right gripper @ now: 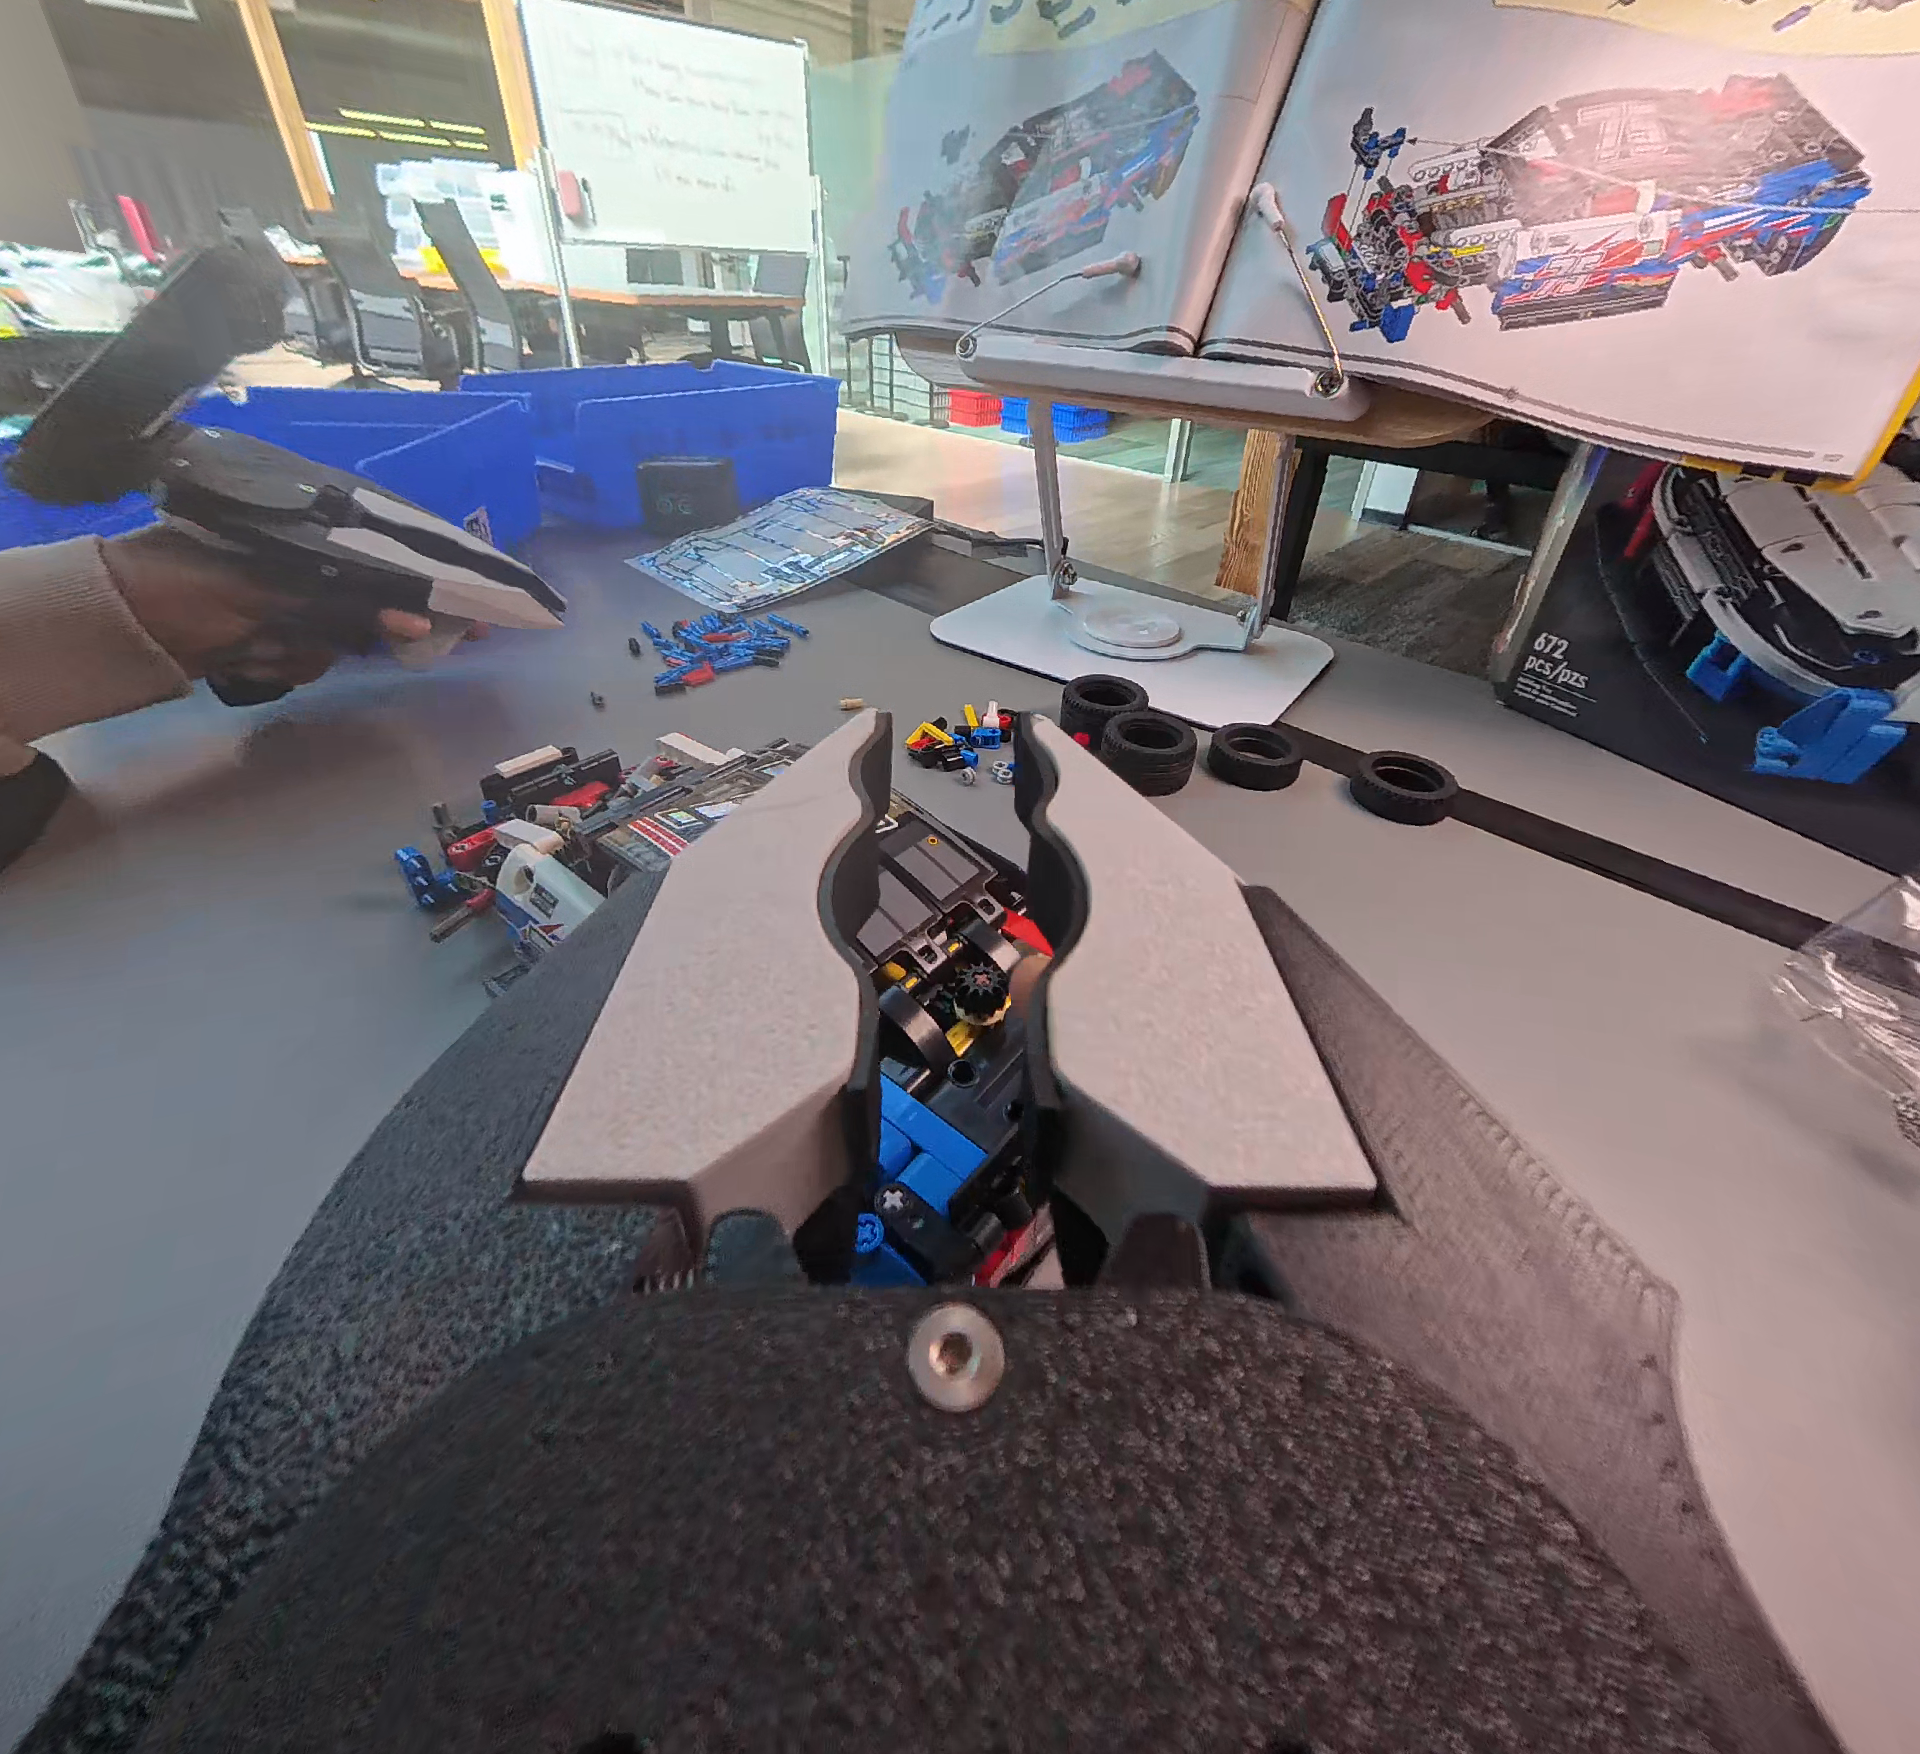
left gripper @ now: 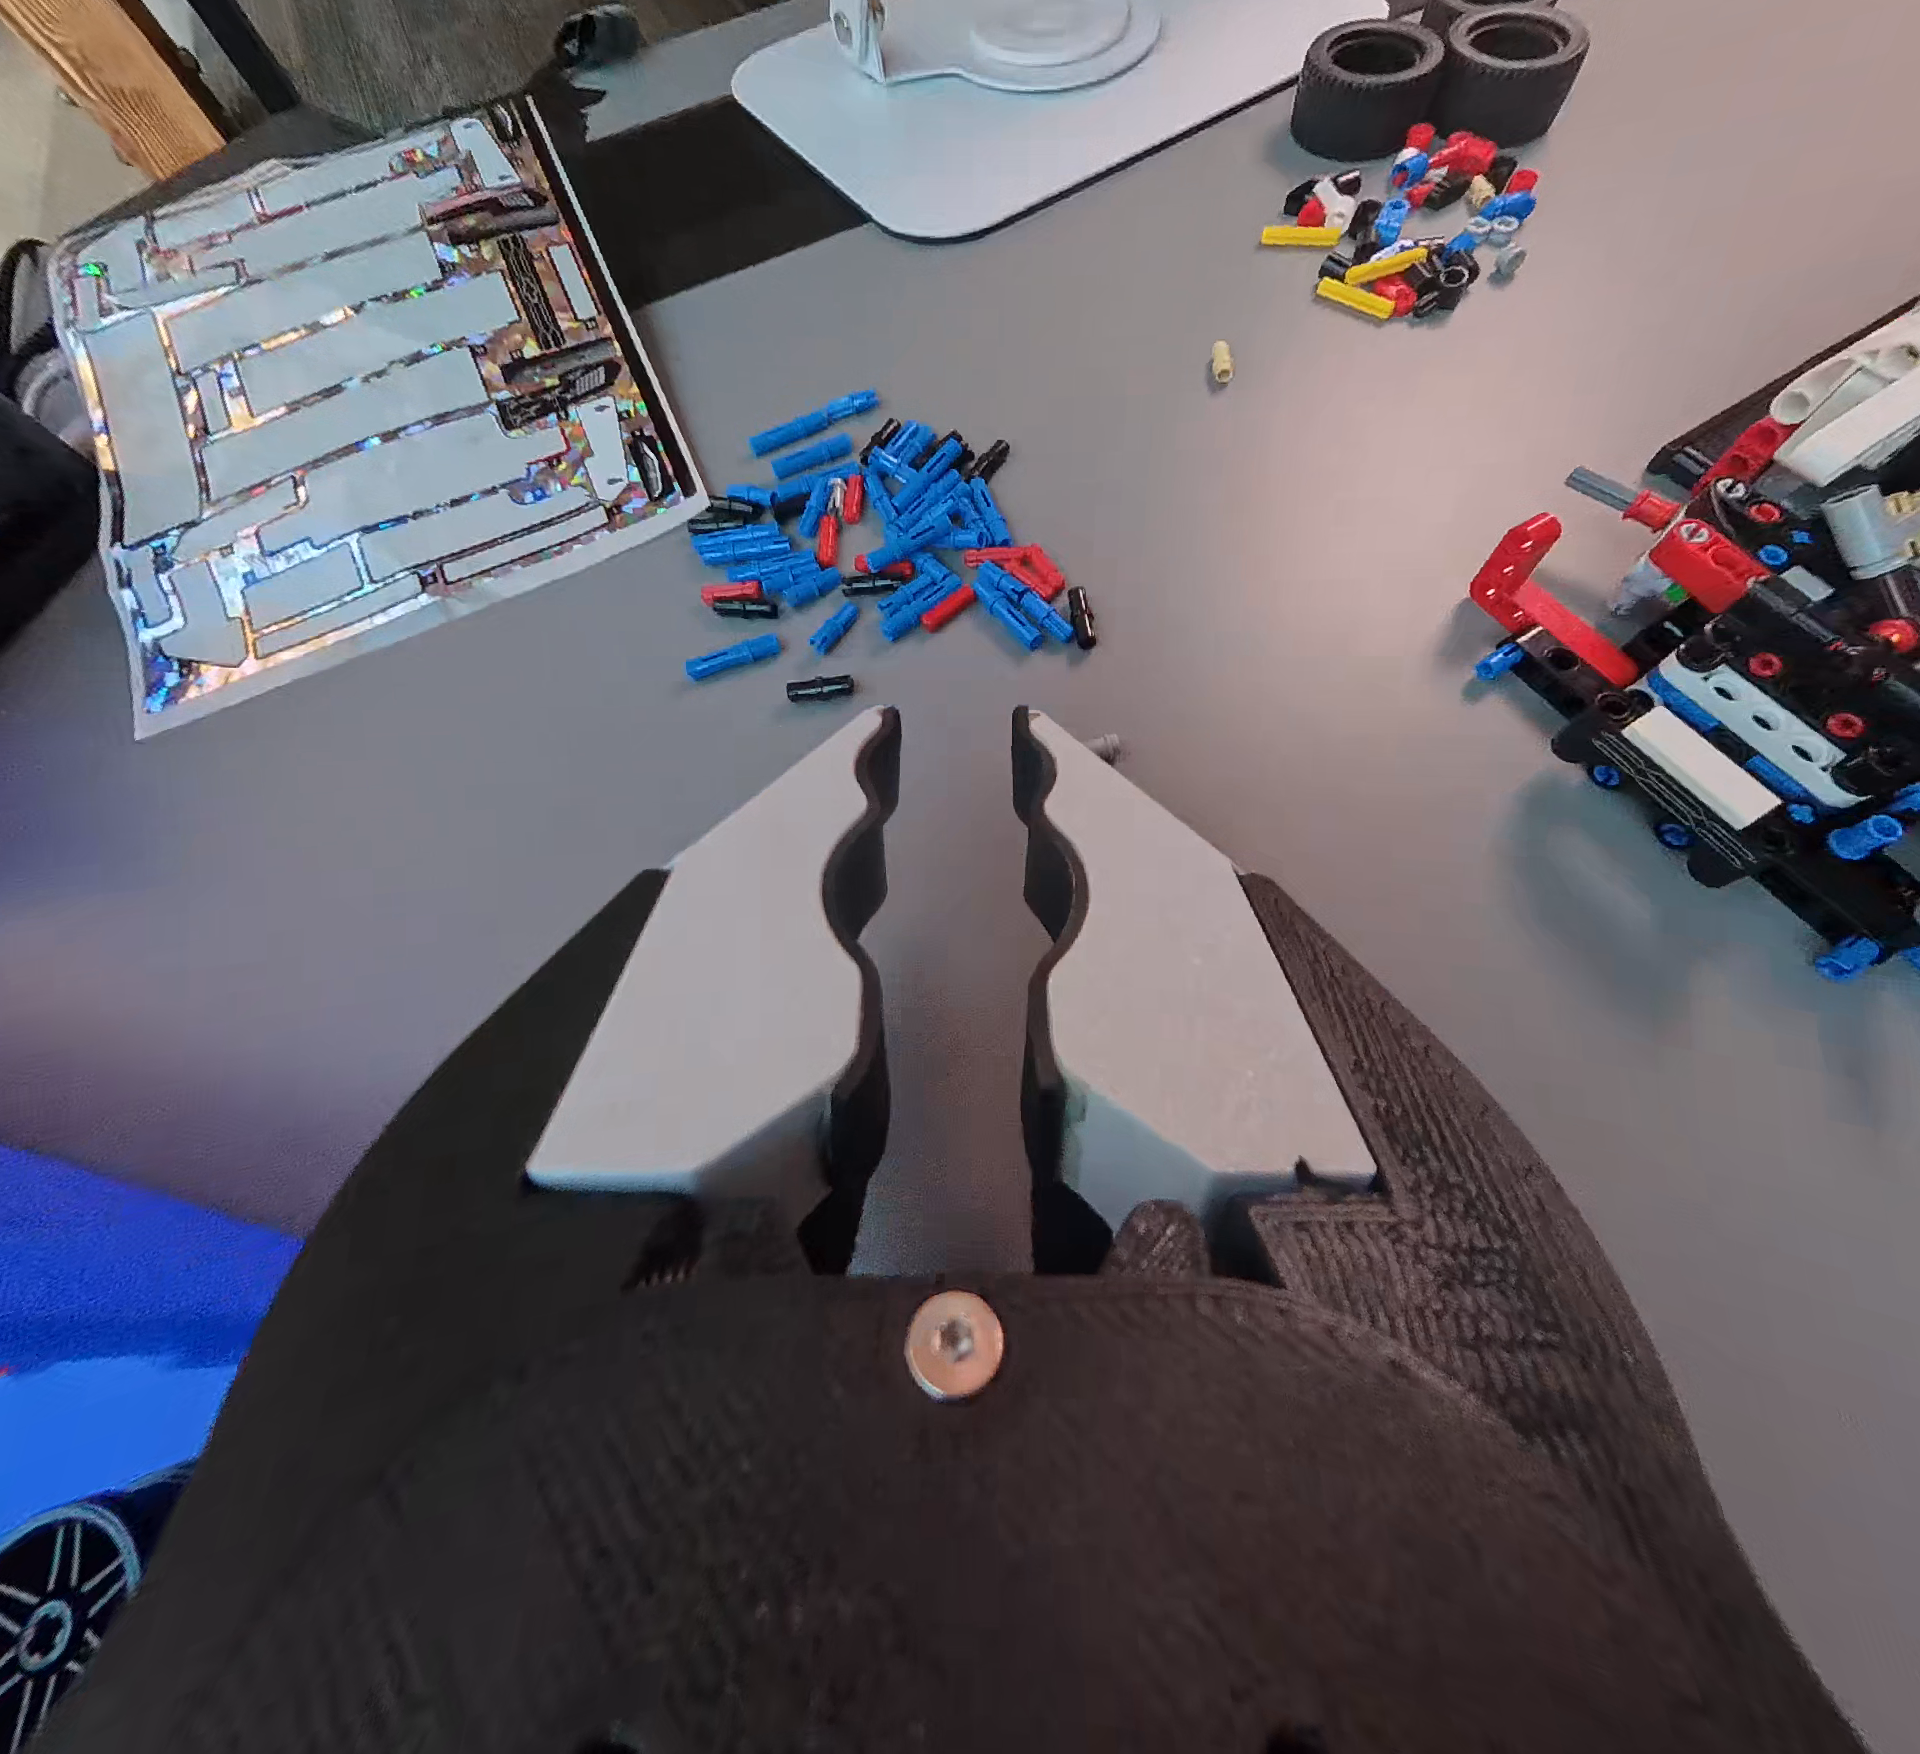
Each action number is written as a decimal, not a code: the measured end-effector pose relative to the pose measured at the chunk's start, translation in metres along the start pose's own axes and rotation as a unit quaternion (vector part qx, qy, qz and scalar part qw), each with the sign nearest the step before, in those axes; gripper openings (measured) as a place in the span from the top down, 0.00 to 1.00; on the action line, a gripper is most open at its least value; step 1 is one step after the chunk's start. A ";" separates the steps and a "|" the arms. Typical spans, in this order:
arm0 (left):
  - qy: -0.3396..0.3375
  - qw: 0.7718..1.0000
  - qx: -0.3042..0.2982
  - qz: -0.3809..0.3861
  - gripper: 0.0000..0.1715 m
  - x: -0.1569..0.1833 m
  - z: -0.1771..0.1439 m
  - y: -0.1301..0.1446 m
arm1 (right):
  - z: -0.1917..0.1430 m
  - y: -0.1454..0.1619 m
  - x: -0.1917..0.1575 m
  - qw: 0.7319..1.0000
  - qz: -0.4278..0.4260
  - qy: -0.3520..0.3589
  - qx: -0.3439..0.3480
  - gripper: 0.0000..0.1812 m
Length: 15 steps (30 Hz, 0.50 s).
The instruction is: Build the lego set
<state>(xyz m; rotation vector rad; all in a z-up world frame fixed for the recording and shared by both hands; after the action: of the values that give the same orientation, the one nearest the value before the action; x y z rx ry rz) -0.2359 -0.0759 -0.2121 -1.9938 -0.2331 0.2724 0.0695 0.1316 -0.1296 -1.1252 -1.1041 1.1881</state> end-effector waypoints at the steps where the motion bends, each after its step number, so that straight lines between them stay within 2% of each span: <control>1: 0.010 1.000 -0.004 -0.001 0.89 0.002 0.002 0.002 | 0.000 0.002 -0.001 1.000 0.000 -0.002 -0.002 0.90; 8: 0.087 0.995 -0.044 -0.008 0.88 0.021 0.021 0.005 | 0.002 0.011 -0.004 1.000 -0.005 -0.006 -0.020 0.93; 13: 0.097 0.993 -0.066 0.020 0.88 0.029 0.042 0.001 | 0.002 0.013 0.000 1.000 -0.001 0.007 -0.025 0.94; 15: 0.092 0.992 -0.077 0.034 0.91 0.030 0.048 0.001 | 0.002 0.014 0.000 1.000 -0.004 0.008 -0.028 0.95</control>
<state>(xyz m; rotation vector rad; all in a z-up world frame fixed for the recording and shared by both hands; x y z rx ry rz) -0.2212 -0.0263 -0.2357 -2.1671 -0.0703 0.1163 0.0655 0.1328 -0.1436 -1.1703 -1.1344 1.1472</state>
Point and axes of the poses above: each gripper's, where its closed fingertips meet, z out along the fingers, y out of its underside, x = y × z across the jaws, the point moved 3 cm from there along -z, back along the fingers, and after that the axes turned 6 degrees about x, right-handed, at the moved point
